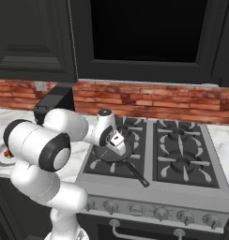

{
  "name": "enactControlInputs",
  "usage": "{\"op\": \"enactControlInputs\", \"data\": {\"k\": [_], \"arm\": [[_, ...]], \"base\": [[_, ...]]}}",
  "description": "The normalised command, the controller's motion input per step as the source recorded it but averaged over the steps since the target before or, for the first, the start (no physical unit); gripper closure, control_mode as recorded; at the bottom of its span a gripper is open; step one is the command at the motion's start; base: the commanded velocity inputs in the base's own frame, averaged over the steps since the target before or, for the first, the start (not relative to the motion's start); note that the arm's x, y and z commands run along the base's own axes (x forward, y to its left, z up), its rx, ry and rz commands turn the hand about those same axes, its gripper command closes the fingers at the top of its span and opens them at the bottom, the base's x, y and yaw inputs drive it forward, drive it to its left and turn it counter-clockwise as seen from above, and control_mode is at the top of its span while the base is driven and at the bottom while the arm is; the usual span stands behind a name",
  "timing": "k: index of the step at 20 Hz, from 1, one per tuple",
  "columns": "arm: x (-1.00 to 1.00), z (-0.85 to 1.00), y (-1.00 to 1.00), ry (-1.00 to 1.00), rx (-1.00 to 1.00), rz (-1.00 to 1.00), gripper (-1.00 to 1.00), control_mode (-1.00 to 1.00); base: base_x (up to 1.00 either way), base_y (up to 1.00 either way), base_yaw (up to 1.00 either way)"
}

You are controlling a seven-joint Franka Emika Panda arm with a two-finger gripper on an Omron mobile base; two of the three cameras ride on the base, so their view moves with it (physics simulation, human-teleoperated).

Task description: Place the cold items (cucumber and squash) from the fridge in one tupperware on the dining counter. Place the warm items (kebab skewer and hot dog) in the stove area in another tupperware.

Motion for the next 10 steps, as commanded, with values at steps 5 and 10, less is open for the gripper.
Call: {"op": "enactControlInputs", "data": {"k": [5,10], "arm": [[-0.49,0.37,0.0,-0.09,0.01,-0.19,1.0,-1.0],[-0.42,0.56,0.0,-0.08,0.0,-0.05,1.0,-1.0]], "base": [[0.0,0.0,0.0],[0.0,0.0,0.0]]}}
